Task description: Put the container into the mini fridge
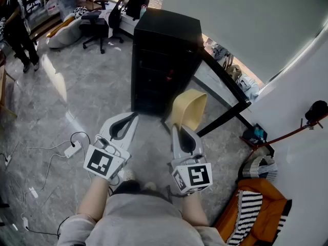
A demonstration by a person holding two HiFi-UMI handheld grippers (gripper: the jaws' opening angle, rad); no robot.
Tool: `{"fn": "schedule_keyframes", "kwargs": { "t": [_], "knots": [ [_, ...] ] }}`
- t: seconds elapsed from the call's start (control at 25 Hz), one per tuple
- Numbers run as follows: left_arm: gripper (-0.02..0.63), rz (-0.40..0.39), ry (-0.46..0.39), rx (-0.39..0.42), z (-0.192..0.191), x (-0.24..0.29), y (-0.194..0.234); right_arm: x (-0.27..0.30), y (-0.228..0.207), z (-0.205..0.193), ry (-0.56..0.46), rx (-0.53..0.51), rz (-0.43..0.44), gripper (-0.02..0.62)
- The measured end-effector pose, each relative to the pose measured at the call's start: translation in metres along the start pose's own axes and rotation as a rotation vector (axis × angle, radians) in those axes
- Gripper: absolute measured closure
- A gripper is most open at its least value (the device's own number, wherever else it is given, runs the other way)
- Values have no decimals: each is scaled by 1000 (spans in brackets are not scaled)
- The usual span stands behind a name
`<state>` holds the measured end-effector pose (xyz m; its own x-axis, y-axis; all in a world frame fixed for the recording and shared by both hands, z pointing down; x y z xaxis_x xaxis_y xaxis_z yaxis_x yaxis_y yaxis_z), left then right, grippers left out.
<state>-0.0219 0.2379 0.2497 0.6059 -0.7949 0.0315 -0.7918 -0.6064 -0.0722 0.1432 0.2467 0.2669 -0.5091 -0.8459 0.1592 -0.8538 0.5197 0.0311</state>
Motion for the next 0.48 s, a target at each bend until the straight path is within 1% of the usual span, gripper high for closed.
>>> {"fn": "schedule_keyframes", "kwargs": {
  "t": [0.28,0.44,0.48],
  "knots": [
    [604,-3,2,0,-2,-2,4,5,4,1,-4,0,-2,580],
    [604,6,29,5,-5,1,13,11,4,1,-4,0,-4,581],
    [604,2,19,0,-4,2,15,14,3,2,-3,1,-3,580]
  ]
}}
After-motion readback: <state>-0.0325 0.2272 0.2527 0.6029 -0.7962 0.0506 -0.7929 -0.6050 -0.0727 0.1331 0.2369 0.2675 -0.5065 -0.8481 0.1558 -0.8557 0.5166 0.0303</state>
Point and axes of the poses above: the fingertips, and each gripper's own axes: x forward along the fingers, y to its left, z out of its top, the point moved 5 cm from there along -x, backward along the fingers, and after that the axes turned 10 degrees about y, right-handed, at the moved point
